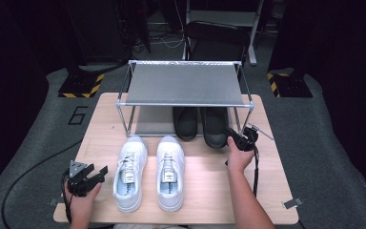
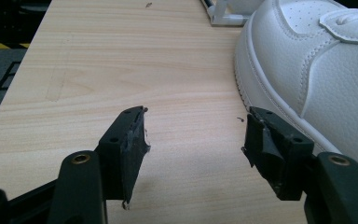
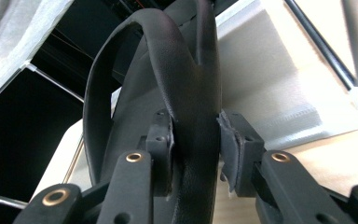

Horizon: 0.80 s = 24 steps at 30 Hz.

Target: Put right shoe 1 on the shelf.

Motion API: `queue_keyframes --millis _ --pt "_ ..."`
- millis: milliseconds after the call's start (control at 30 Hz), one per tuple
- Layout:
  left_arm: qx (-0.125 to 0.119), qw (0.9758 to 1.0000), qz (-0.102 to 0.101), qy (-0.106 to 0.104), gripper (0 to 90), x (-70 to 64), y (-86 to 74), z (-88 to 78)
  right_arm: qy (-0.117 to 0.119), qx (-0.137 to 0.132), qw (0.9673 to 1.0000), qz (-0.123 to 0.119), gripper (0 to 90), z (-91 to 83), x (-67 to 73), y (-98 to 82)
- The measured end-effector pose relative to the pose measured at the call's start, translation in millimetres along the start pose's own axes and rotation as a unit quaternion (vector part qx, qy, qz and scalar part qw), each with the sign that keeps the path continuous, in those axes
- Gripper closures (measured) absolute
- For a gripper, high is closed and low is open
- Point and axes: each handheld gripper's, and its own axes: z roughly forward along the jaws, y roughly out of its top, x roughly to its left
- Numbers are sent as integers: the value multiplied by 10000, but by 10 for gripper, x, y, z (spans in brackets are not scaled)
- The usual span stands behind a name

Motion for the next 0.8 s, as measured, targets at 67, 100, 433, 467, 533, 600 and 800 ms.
queue_keyframes --millis 67,100,433,467,533,600,800 --pt "20 10000 -22 -7 378 1 2 -2 -23 -11 10000 23 663 44 25 15" --pt "-4 10000 -28 -14 378 1 0 -1 -70 2 10000 -40 663 61 41 19" --pt "37 10000 0 -11 378 12 -1 -8 -241 -87 9997 -38 663 270 17 22" --pt "27 10000 -1 -14 378 11 -1 -8 -266 -77 9996 -29 663 287 7 22" --pt "13 10000 -8 -11 378 11 -2 -7 -302 -107 9995 -63 663 323 -8 21" --pt "22 10000 -22 -10 378 14 -4 -8 -308 -154 9993 -118 663 345 -31 17" --pt "-28 10000 -33 15 378 21 -17 -7 -421 -158 9990 -44 663 407 -85 -4"
